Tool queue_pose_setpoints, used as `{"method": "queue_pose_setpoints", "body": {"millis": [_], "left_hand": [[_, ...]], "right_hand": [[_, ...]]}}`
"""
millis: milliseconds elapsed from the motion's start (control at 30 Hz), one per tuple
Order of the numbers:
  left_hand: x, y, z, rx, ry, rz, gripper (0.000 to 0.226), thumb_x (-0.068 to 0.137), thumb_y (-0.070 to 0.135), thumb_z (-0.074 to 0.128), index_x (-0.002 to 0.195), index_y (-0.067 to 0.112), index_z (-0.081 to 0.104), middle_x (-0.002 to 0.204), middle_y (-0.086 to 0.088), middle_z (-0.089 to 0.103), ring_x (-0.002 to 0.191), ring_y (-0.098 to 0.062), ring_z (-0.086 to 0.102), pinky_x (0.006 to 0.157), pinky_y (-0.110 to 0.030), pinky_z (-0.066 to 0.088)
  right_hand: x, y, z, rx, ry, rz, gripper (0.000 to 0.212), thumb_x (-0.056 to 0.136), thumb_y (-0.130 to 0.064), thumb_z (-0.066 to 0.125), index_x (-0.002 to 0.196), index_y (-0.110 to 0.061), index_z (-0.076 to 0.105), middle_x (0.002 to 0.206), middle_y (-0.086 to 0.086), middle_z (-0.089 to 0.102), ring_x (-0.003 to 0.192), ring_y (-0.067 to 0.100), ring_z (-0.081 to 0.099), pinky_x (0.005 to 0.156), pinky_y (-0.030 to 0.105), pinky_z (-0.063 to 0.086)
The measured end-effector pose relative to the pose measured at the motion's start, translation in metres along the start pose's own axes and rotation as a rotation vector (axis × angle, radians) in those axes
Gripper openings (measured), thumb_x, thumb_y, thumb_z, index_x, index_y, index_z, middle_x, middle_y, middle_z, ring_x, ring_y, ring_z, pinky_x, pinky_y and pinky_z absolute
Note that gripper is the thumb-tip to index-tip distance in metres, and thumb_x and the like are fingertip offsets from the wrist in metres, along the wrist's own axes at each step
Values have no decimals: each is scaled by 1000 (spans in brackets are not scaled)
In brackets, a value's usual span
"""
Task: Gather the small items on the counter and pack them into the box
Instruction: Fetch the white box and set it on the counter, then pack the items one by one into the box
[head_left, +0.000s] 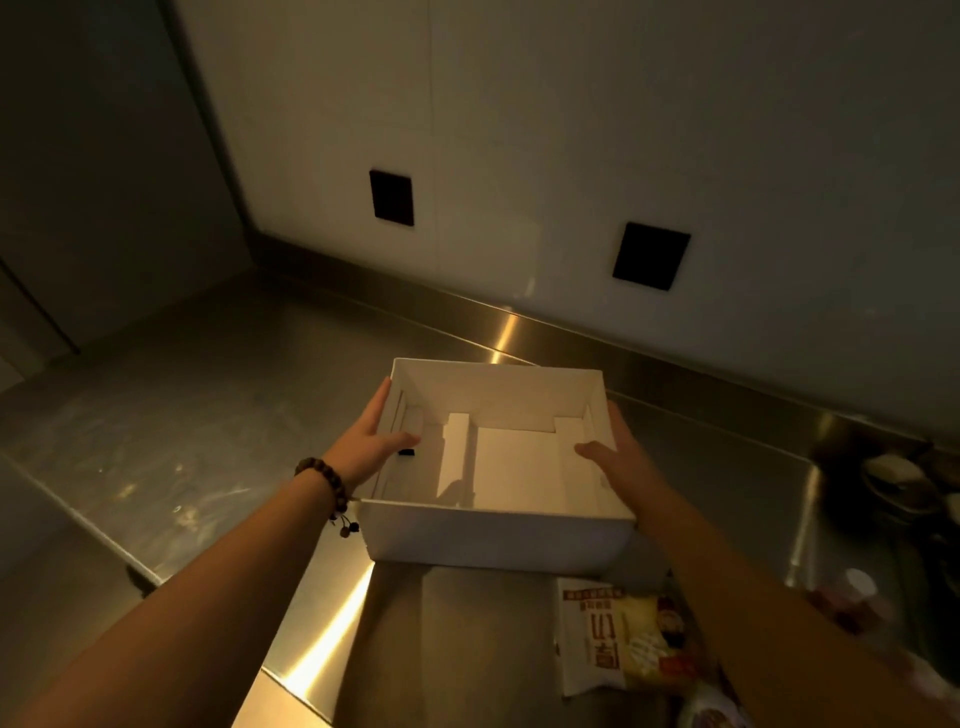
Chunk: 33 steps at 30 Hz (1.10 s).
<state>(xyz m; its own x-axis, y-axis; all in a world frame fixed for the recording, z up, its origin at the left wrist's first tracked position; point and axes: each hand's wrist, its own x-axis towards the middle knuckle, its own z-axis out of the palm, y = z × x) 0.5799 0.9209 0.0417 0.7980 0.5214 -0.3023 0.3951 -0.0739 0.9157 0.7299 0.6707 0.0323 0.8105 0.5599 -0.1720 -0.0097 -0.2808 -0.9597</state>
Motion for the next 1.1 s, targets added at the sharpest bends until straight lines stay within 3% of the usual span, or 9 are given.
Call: {"method": "queue_pose_setpoints", "body": {"millis": [167, 333, 500, 633, 733, 800, 900, 1000, 1100], "left_hand": [[4, 2, -10, 114, -40, 57, 81, 90, 11, 57, 149, 34, 6, 149, -9, 29, 129, -30, 38, 102, -52, 35], [2, 2, -12, 233, -24, 125, 80, 90, 14, 59, 150, 29, 9, 146, -11, 36, 128, -30, 42, 100, -48, 40], [-3, 4, -8, 621, 81, 409, 76, 88, 29, 61, 149, 19, 17, 157, -5, 18, 144, -24, 17, 116, -48, 23], [-28, 18, 28, 671, -55, 607, 71, 91, 33, 57, 149, 19, 19, 157, -1, 17, 144, -19, 17, 115, -37, 19], [-45, 21, 64, 728, -210, 707, 73, 91, 41, 55, 149, 23, 15, 157, 0, 17, 143, -16, 17, 114, -30, 18], [-55, 19, 89, 798, -298, 722, 76, 90, 45, 54, 150, 24, 13, 157, 0, 16, 143, -16, 17, 114, -30, 17], [-68, 15, 121, 982, -385, 702, 82, 86, 55, 53, 150, 27, 9, 157, -2, 17, 142, -21, 20, 116, -38, 23], [-68, 9, 133, 1200, -360, 727, 81, 86, 59, 48, 149, 27, 9, 155, -2, 23, 138, -23, 28, 110, -42, 33], [-66, 6, 134, 1246, -319, 755, 78, 85, 58, 49, 147, 28, 14, 146, 0, 37, 127, -22, 41, 98, -40, 43]], "right_hand": [[-24, 6, 16, 40, 136, 37, 59, 92, -9, 51, 142, -28, 26, 121, 1, 50, 90, 4, 53, 62, 20, 40], [-35, 4, 21, 58, 168, 83, 52, 92, -10, 52, 139, -22, 33, 119, 4, 53, 86, 2, 55, 60, 18, 42], [-59, 3, 26, 48, 183, 104, 38, 95, -20, 50, 132, -21, 42, 114, 3, 57, 91, 10, 58, 67, 21, 47], [-83, 10, 17, 31, 318, 233, 35, 97, -45, 38, 111, -22, 60, 110, 5, 63, 98, 19, 58, 89, 38, 46], [-109, 24, 9, -235, 429, 272, 39, 98, -43, 36, 121, -18, 56, 120, 9, 59, 107, 24, 56, 93, 42, 45], [-124, 33, 3, -515, 346, 208, 42, 95, -39, 45, 131, -17, 48, 128, 10, 55, 114, 27, 55, 94, 38, 46], [-142, 38, -2, -901, 60, 110, 65, 80, -43, 67, 137, -26, 39, 135, -5, 46, 120, 13, 45, 89, 21, 34], [-135, 64, -8, -1234, -188, 20, 104, 62, -64, 72, 145, -29, 21, 152, -2, 21, 141, 22, 19, 113, 39, 19], [-125, 83, -15, -1408, -325, 61, 119, 59, -65, 73, 148, -23, 6, 158, 5, 2, 145, 29, -2, 116, 57, 3]]}}
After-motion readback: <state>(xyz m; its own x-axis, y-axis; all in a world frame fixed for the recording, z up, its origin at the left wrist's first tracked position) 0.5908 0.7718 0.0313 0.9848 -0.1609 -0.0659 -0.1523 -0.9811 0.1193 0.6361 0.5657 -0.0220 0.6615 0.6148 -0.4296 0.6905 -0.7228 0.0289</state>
